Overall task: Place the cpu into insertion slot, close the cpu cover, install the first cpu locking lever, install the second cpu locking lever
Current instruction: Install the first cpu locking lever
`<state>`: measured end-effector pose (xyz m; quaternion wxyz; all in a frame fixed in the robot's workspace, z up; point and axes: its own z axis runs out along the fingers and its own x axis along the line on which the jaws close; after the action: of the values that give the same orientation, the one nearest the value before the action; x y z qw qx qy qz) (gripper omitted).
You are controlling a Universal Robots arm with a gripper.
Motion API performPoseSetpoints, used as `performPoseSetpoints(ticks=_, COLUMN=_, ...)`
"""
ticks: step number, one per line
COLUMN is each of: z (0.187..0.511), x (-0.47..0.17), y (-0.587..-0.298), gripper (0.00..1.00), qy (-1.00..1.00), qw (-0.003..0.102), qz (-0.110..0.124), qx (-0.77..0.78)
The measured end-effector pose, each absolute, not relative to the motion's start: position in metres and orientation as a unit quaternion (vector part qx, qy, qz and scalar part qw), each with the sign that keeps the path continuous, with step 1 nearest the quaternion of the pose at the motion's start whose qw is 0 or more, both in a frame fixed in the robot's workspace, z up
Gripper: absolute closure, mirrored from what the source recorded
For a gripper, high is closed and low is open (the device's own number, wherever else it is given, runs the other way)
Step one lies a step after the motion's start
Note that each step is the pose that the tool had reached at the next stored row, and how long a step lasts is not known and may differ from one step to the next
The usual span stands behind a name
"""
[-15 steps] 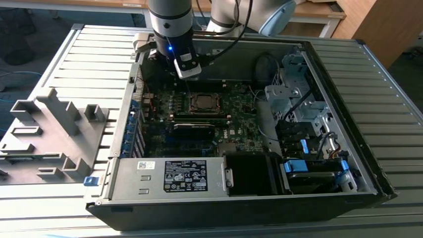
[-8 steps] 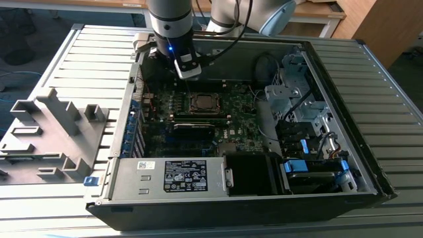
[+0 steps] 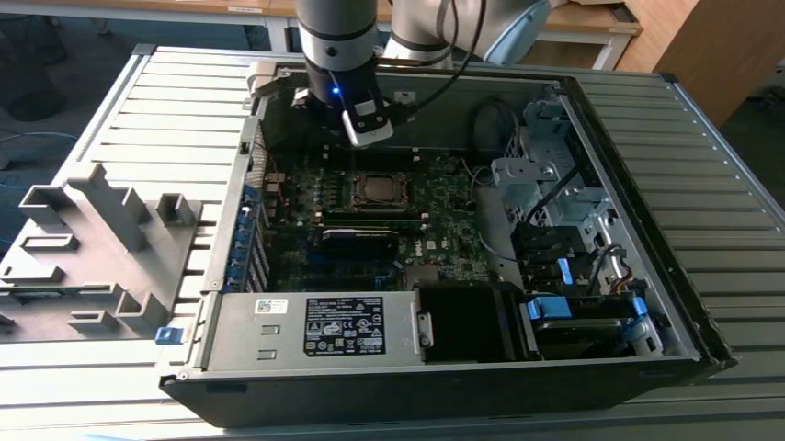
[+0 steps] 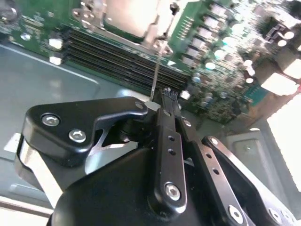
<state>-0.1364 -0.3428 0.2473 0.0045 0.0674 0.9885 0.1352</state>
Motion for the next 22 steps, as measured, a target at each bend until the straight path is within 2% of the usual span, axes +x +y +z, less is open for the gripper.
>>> performPoseSetpoints(ticks=9, z=0.247, x=-0.119, y=-0.343, gripper=0.89, qy=0.989, qw=0.004, qz=0.134, qx=0.068)
performPoseSetpoints(ticks=14, z=0.246, x=-0.119, y=-0.343, gripper=0.89, qy=0.993, qw=0.006, qz=0.101, qx=0.067)
performPoseSetpoints(ticks=22, z=0.235, x=-0.116, y=-0.341, gripper=0.89, qy=0.993, qw=0.007, qz=0.099, qx=0.068)
